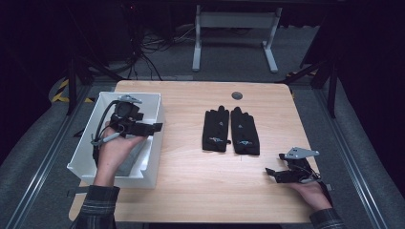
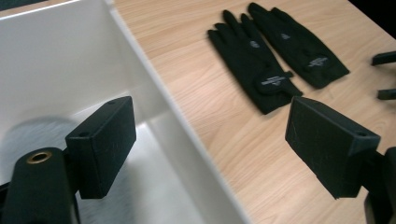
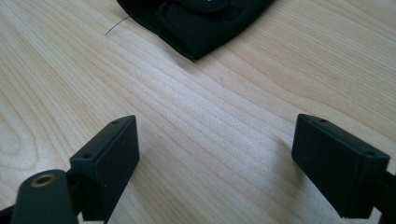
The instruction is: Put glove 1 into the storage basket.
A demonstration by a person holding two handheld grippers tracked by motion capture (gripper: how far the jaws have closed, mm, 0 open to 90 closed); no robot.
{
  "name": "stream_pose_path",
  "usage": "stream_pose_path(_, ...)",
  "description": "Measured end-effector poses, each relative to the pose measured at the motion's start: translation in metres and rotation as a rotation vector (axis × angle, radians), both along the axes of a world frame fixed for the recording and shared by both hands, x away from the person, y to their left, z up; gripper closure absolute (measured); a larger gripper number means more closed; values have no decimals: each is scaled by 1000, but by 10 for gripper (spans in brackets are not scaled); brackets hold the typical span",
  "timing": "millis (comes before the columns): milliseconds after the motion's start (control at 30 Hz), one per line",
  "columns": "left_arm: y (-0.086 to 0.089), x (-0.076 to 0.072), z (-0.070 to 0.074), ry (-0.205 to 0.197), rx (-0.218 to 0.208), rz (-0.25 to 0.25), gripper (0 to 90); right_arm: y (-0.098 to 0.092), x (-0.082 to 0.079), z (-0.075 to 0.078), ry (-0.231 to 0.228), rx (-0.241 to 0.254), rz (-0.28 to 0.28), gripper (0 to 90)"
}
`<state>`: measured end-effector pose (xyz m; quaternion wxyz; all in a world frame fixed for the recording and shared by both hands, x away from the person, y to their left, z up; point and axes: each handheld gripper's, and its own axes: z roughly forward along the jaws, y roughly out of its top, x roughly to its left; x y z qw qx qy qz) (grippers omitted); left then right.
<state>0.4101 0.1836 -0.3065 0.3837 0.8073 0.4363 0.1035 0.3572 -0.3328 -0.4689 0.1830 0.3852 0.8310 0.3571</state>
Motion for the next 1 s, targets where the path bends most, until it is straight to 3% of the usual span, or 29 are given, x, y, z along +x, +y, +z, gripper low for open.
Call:
stream_pose_path(233,-45,-8,3,-16,-11,-102,171,0,0,0,0,0,0,154)
stream_pose_path(333,-64,-11,2,-25,9,-138,171,0,0,0,0,0,0,154)
stream_pose_path(533,-90,-17,-4,-33,21,-173,171,0,0,0,0,0,0,154)
stream_pose_path(667,-108,-23,-15,-32,44,-199,172,0,0,0,-1,0,-1,153)
stream_pose_path(767,-122,-27,-31,-24,63,-227,171,0,0,0,-1,0,-1,154)
stream_pose_path(800,-122,-27,-31,-24,63,-227,172,0,0,0,-1,0,-1,154)
stream_pose_path(1000,-132,-31,-65,7,91,-249,171,0,0,0,-1,-1,0,153)
